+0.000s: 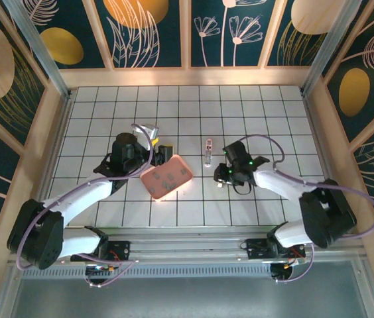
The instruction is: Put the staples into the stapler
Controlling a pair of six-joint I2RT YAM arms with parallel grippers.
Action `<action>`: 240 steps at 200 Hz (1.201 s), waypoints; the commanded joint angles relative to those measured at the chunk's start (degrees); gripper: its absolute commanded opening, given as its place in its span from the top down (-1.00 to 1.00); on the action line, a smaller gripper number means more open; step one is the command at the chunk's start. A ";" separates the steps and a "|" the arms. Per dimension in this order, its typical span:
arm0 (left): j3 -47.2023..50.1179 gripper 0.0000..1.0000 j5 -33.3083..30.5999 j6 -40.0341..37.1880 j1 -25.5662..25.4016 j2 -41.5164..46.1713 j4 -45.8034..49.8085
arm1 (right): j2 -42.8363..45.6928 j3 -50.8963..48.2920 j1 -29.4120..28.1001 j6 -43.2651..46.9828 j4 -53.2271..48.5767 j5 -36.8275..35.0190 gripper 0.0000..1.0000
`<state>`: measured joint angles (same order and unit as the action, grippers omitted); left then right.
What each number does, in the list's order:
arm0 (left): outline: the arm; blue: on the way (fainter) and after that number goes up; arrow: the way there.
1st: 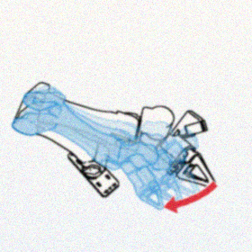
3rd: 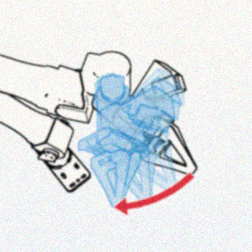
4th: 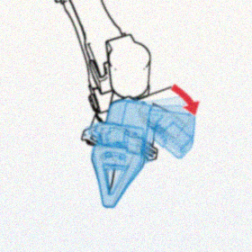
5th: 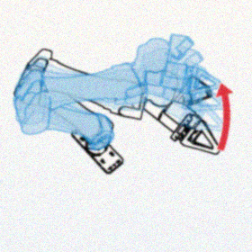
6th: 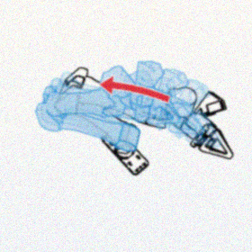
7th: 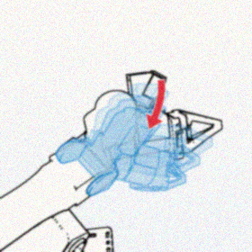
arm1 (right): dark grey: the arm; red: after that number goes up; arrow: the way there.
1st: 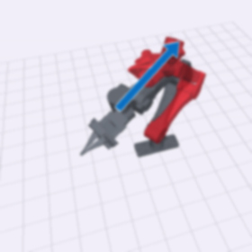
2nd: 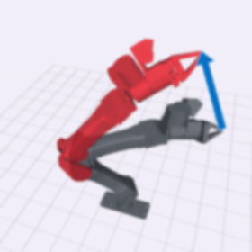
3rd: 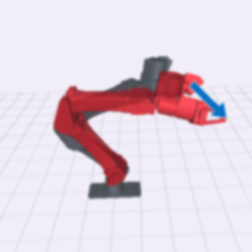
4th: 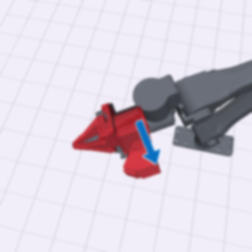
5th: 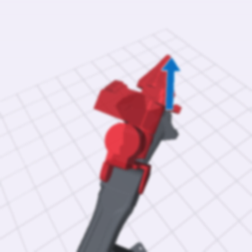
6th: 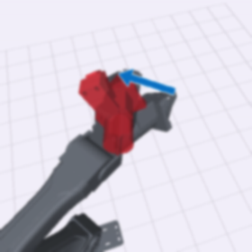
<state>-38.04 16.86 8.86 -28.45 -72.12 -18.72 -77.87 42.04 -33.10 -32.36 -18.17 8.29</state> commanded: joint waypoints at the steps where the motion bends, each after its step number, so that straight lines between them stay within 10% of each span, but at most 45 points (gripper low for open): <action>1: -2.45 -0.37 14.51 -16.52 -0.17 1.62 -0.04 | 5.27 -1.50 -0.21 8.25 10.71 6.69 0.39; 52: -12.52 -0.28 30.29 -44.70 -0.64 -0.94 19.16 | 9.02 -1.65 -0.82 32.19 19.50 23.42 0.41; 147: -19.19 -0.23 27.84 -73.67 -2.24 -3.04 33.64 | 6.10 2.21 1.12 37.87 18.81 44.46 0.46; 240: -27.59 -0.16 23.56 -89.44 -7.63 -9.02 46.76 | -0.01 9.41 1.11 40.93 9.66 49.54 0.47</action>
<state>-63.59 41.45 -73.95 -34.57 -79.66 20.62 -76.64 47.92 -32.01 5.74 -4.58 54.41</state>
